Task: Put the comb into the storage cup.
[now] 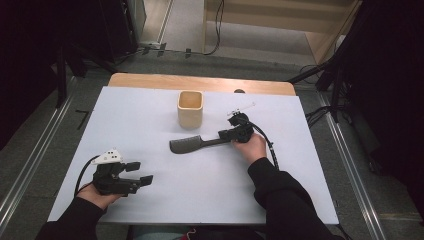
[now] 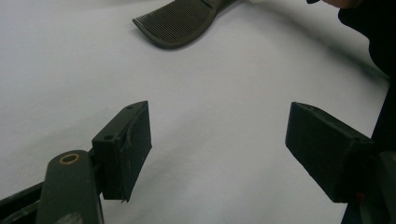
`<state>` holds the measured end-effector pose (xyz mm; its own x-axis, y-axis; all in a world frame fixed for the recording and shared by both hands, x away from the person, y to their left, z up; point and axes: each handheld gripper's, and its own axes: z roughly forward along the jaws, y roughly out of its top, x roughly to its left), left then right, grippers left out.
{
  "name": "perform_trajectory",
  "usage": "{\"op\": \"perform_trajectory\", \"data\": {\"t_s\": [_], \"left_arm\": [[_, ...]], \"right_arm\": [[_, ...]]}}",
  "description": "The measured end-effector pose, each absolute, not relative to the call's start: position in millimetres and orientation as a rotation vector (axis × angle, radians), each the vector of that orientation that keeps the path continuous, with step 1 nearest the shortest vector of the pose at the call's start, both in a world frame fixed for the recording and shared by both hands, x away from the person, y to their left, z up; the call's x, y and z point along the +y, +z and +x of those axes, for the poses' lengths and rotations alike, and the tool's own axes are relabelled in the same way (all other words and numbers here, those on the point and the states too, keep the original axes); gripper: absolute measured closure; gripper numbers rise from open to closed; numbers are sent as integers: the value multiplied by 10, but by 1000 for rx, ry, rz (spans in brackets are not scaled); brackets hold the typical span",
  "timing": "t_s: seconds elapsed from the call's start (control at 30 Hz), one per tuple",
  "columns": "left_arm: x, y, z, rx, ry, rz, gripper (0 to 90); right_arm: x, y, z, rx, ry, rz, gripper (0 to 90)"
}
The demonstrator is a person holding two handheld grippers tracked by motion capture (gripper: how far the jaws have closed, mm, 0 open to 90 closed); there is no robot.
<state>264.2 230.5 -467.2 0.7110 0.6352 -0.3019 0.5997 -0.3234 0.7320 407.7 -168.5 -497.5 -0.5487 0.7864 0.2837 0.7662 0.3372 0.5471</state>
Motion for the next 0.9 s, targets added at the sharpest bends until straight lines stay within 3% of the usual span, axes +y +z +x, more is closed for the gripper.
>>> {"op": "perform_trajectory", "data": {"t_s": [0.9], "left_arm": [[2310, -4663, 2640, 945, 56, 2017, 230]], "right_arm": [[-1603, -5005, 3791, 2647, 967, 1440, 877]]}}
